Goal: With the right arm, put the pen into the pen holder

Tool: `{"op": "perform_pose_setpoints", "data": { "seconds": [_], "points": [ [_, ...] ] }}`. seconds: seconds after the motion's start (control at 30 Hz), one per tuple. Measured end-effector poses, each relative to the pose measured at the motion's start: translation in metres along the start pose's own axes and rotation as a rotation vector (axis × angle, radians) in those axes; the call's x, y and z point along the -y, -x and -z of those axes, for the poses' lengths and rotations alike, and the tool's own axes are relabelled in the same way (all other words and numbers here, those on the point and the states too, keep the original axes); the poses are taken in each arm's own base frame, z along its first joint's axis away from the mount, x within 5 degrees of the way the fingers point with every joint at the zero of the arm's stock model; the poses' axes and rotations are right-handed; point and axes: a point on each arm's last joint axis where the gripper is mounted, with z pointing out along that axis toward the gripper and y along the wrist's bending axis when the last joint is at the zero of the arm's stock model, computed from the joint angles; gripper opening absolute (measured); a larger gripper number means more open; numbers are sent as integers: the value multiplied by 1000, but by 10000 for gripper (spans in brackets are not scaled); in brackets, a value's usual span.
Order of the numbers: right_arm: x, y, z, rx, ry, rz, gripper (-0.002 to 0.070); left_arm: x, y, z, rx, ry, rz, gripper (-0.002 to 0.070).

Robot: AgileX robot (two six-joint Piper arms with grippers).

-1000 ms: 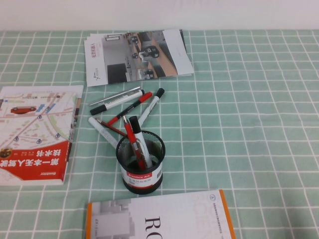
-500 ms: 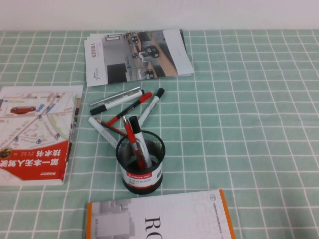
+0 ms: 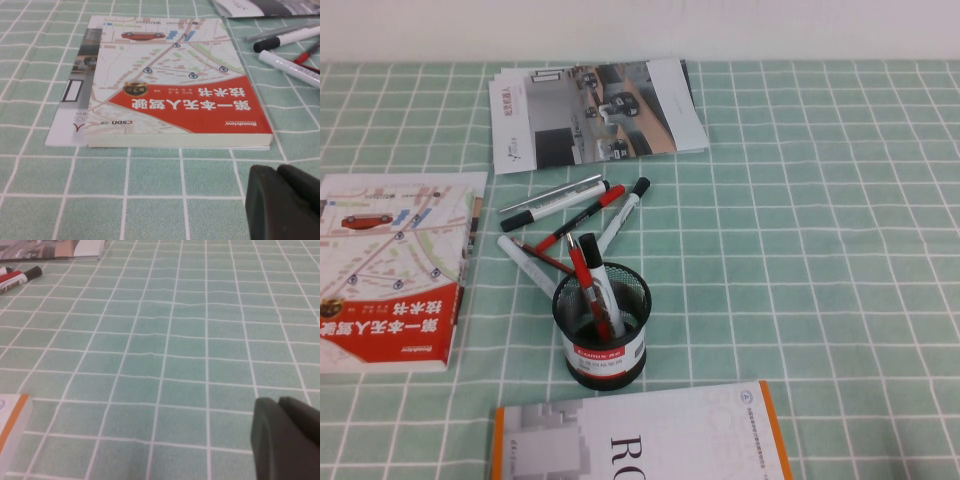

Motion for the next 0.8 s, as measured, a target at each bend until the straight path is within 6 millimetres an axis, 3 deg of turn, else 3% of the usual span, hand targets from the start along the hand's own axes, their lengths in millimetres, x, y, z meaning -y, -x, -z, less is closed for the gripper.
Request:
{"op": "perform_pose_setpoints", "data": {
  "seconds": [0.8],
  "points": [
    [0,0,0,-2,4,-7,-19,0,0,0,0,0,0,-4]
  ]
}}
